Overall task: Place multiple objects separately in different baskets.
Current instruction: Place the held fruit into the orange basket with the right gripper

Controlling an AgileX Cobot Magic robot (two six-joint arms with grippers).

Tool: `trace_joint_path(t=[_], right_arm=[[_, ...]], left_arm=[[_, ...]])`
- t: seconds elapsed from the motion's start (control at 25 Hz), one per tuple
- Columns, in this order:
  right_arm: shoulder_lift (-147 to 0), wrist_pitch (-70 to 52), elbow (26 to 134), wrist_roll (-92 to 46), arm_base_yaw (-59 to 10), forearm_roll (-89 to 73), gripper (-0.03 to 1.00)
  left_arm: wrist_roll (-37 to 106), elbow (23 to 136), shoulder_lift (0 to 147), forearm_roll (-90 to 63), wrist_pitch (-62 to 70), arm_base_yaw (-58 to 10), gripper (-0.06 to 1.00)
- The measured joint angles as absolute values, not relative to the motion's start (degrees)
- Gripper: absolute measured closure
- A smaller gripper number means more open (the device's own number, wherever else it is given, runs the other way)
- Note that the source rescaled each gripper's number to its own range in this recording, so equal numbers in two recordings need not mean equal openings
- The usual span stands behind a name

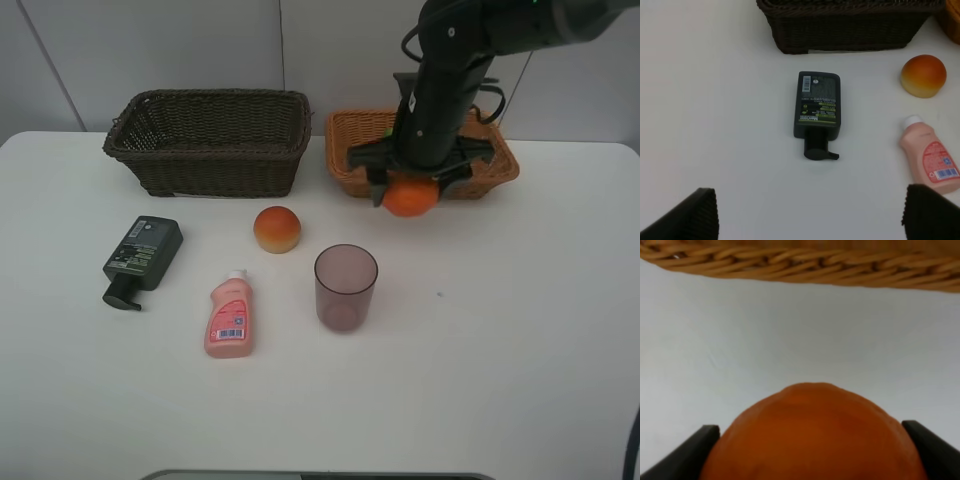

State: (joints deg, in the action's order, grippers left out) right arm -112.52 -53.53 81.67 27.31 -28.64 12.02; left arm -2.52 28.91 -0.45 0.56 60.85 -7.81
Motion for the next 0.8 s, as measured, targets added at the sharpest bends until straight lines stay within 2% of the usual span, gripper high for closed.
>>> trace_joint_path(t=[0.48, 0.8], right_arm=[[-113.9, -55.6, 93.0, 23.4, -20.1, 11.0, 0.21], [-116.0, -50.1, 94.3, 23.3, -14.4, 13.6, 0.21]], left_arm=[[-2.5, 28.9, -0.5, 0.6, 60.8, -7.8, 0.10], [-2.5, 28.9, -0.5, 0.6, 60.8, -7.8, 0.10]])
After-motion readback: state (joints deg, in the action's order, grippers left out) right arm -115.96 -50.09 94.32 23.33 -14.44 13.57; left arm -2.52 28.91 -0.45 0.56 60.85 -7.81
